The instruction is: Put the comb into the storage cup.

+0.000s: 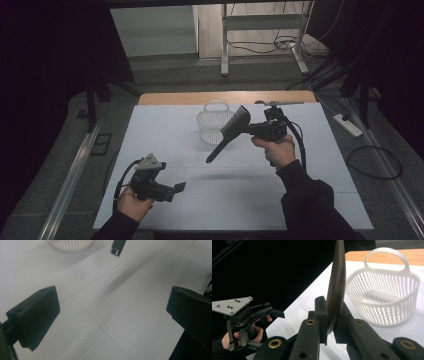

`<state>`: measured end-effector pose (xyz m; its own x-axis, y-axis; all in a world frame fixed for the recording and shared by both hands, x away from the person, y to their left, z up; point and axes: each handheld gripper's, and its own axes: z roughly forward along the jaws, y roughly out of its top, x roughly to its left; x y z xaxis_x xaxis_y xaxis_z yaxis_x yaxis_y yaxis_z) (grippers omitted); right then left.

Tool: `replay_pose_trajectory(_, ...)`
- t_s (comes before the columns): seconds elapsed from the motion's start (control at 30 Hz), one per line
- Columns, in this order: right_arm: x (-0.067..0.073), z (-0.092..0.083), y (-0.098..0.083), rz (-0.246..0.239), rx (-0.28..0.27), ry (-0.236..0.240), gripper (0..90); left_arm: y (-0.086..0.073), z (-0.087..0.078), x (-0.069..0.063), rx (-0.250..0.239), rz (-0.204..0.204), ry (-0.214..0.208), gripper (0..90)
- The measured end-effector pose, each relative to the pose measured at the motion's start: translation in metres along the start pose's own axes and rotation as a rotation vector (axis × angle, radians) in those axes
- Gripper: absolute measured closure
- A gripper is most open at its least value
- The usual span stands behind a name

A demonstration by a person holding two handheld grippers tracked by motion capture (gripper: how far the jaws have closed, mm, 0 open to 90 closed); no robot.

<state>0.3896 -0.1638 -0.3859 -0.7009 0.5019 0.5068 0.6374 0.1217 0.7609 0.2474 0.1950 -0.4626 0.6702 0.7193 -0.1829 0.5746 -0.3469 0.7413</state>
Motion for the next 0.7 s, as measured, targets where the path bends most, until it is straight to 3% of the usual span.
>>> replay_pose_trajectory(0.43,-0.005,0.001,0.007,0.012,-0.025,-0.023,83.2,-0.019,-0.018,0.005,-0.021,-0.052,-0.007,0.0)
replay_pose_trajectory(0.7,-0.007,0.003,0.013,0.014,-0.037,-0.032,83.2,-0.028,-0.025,0.003,-0.013,-0.036,0.005,0.0)
